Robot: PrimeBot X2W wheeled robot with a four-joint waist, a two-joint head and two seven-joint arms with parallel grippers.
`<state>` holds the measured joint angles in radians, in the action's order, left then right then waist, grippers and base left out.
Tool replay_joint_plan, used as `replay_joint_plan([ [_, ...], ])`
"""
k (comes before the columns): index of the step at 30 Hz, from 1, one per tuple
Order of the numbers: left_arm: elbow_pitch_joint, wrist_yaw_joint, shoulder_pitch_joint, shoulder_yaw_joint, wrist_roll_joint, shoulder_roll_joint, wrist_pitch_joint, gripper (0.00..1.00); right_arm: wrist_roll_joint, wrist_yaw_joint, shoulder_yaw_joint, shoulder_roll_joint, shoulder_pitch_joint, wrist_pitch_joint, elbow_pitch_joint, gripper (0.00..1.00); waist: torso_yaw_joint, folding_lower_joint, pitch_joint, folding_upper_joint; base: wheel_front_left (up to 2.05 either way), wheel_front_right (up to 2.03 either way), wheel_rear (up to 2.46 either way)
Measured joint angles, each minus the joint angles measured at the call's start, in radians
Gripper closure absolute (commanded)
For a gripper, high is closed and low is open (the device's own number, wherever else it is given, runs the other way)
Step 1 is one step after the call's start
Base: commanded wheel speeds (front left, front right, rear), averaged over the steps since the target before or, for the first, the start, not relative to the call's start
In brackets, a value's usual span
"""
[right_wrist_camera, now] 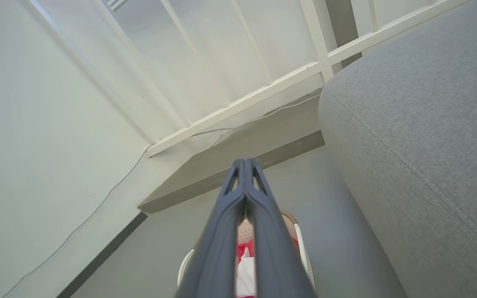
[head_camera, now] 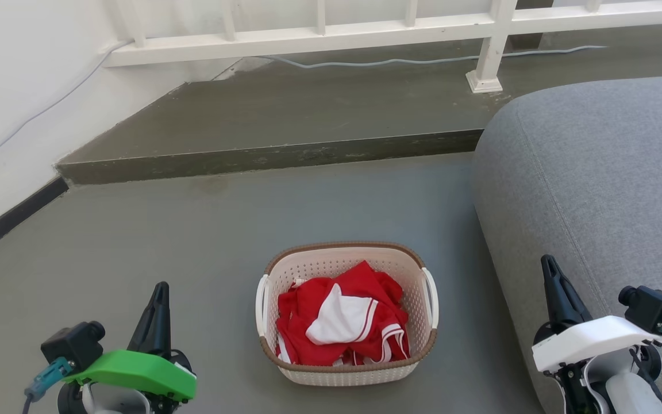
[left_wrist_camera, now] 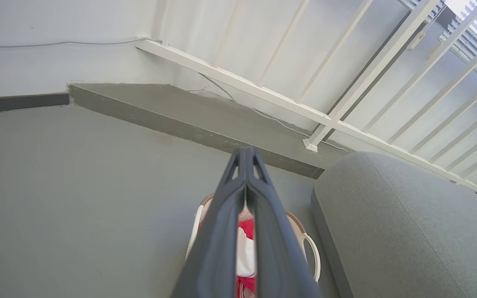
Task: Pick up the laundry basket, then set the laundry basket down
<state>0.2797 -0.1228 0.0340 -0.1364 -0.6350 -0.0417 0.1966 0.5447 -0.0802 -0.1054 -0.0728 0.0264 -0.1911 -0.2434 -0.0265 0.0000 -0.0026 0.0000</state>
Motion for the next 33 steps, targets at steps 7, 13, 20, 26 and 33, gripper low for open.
replay_joint_plan([
  [7,-0.001,0.0,0.0,0.012,-0.087,0.0,-0.022,1.0,0.085,-0.004,0.021,0.004,-0.004,0.026,-0.002,1.0,0.002,0.0,0.001,0.0,0.0,0.0,0.0],
  [13,-0.002,0.0,0.0,0.031,-0.161,0.0,-0.048,1.0,0.16,-0.007,0.038,0.007,-0.014,0.049,-0.005,1.0,0.004,0.0,0.001,0.0,0.0,0.0,0.0],
  [20,-0.002,0.0,0.0,0.044,-0.252,0.0,-0.074,1.0,0.268,-0.008,0.062,0.009,-0.019,0.079,-0.008,1.0,0.007,0.0,0.002,0.0,0.0,0.0,0.0],
  [26,-0.002,0.0,0.001,0.066,-0.342,-0.001,-0.1,1.0,0.357,-0.016,0.08,0.011,-0.022,0.107,-0.013,1.0,0.009,0.0,0.002,0.0,0.0,0.0,0.0],
  [33,-0.002,0.0,0.002,0.074,-0.415,-0.002,-0.123,1.0,0.437,-0.016,0.099,0.012,-0.035,0.127,-0.016,1.0,0.011,0.0,0.002,0.0,0.0,0.0,0.0],
])
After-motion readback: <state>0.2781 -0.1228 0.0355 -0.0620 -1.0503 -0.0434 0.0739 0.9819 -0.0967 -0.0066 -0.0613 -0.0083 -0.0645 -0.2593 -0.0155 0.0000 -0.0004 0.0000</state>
